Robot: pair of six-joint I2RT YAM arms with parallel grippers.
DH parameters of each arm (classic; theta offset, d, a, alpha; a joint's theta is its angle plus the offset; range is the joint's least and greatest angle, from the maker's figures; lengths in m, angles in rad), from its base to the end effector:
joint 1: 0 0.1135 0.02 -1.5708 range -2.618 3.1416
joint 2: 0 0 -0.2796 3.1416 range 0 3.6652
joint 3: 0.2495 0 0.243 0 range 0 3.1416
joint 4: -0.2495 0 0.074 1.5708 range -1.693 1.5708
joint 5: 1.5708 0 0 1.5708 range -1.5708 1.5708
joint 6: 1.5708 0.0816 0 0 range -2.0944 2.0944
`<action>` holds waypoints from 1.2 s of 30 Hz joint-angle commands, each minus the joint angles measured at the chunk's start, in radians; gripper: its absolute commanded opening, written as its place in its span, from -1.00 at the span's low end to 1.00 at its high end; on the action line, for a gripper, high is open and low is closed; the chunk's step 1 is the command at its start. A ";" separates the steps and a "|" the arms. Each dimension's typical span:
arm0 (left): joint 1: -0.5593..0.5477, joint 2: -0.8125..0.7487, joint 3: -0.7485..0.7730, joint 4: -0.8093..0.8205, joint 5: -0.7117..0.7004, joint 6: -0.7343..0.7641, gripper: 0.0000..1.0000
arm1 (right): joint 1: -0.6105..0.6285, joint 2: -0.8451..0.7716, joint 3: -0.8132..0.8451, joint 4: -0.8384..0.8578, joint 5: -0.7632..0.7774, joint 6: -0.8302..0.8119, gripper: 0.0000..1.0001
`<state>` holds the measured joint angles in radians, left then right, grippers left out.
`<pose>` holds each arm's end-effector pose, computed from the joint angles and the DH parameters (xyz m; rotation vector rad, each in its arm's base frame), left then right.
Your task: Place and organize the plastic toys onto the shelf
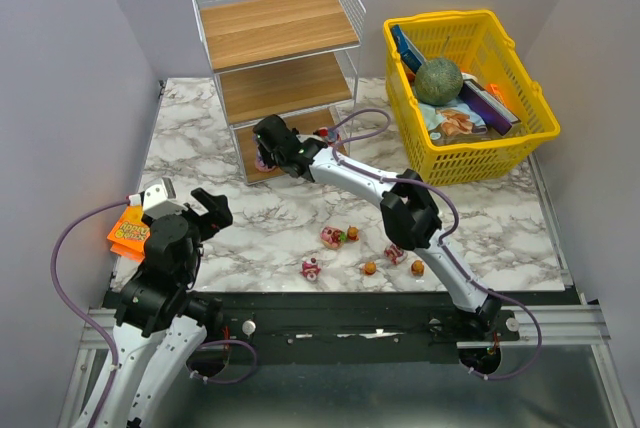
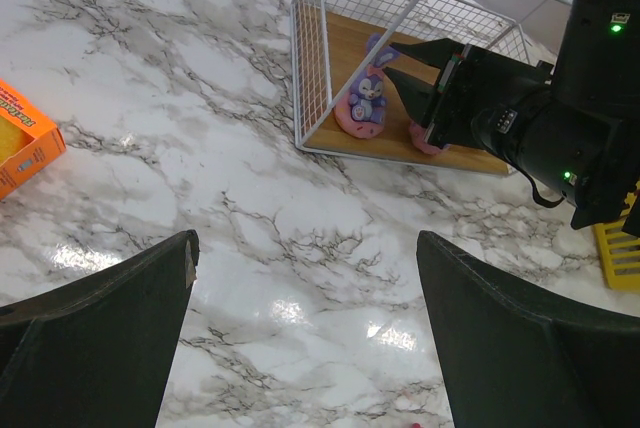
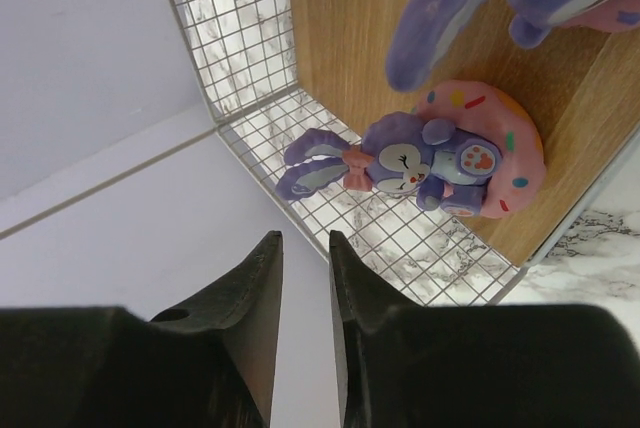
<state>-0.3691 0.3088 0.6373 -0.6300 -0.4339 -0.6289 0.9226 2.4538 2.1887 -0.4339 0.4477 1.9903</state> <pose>0.1043 -0.0035 0.2873 -0.5314 1.7757 -0.2905 0.3856 0.4506 0.1923 1.4466 1.9449 1.0528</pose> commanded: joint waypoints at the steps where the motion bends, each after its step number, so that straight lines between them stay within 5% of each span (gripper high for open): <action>1: -0.008 0.003 -0.010 0.009 -0.020 0.001 0.97 | 0.001 0.011 -0.015 0.011 0.045 0.041 -0.34; 14: -0.010 -0.004 -0.008 0.010 -0.023 0.001 0.97 | 0.001 -0.122 -0.188 0.063 0.017 0.012 -0.32; 26: -0.010 -0.059 -0.021 0.029 -0.008 0.005 0.98 | -0.001 -0.389 -0.476 0.103 -0.079 -0.231 -0.24; 32: -0.010 -0.037 -0.021 0.038 0.020 0.020 0.98 | -0.011 -0.637 -0.670 0.069 -0.072 -0.565 0.68; 33: -0.008 -0.030 -0.021 0.042 0.030 0.021 0.97 | -0.013 -0.668 -0.694 0.038 -0.058 -0.590 0.99; 36: -0.010 -0.007 -0.019 0.049 0.044 0.026 0.98 | -0.033 -0.811 -0.822 0.032 0.002 -0.702 1.00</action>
<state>-0.3752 0.2729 0.6258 -0.6174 -0.4232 -0.6182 0.9131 1.7935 1.4792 -0.3481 0.3695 1.5055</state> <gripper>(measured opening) 0.988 0.990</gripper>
